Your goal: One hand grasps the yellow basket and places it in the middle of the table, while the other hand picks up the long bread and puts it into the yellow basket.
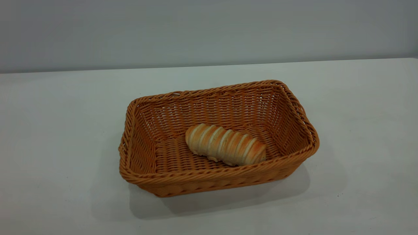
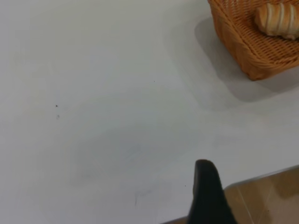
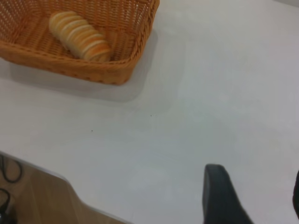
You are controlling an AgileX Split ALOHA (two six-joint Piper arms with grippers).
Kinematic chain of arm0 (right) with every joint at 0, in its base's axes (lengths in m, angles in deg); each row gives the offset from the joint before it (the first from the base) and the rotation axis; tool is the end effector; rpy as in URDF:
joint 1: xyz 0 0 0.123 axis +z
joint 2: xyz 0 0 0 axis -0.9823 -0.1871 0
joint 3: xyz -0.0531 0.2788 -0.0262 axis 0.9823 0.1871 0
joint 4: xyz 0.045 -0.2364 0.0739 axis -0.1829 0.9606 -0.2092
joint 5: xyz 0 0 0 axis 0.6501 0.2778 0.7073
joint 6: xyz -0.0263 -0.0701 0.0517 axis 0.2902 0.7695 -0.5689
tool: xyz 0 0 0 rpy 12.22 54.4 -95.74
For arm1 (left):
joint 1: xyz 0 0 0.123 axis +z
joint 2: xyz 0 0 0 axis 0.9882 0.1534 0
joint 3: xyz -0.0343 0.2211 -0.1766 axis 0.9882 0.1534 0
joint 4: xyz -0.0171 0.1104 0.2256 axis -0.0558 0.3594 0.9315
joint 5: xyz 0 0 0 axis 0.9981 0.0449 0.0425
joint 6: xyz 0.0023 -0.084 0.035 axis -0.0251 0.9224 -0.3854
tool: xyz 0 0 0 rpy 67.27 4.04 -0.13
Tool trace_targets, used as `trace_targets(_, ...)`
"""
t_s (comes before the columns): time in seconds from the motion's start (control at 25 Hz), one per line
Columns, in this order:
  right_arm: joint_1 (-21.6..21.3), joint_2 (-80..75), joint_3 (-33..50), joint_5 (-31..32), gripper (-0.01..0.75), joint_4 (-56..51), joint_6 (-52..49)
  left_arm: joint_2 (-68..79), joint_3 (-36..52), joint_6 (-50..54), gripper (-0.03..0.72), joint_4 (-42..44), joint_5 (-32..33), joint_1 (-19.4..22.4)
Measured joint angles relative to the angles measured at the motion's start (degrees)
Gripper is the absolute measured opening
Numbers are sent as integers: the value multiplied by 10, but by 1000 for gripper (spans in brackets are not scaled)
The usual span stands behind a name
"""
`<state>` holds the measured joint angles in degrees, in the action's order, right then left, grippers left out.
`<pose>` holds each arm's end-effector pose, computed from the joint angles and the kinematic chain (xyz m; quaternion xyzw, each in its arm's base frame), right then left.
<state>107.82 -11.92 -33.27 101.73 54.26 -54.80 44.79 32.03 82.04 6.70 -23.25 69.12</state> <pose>-0.0026 -0.0144 0.2648 -0.1799 0.8535 0.0702 0.4840 -0.0106 0.0023 0.2689 0.0984 0.8637 -0.0479 0.4920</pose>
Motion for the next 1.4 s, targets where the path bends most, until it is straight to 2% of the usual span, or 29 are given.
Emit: trace_targets(1.4, 0, 0, 1, 0, 413, -26, -1, 0, 2, 1, 536, -4, 0, 0)
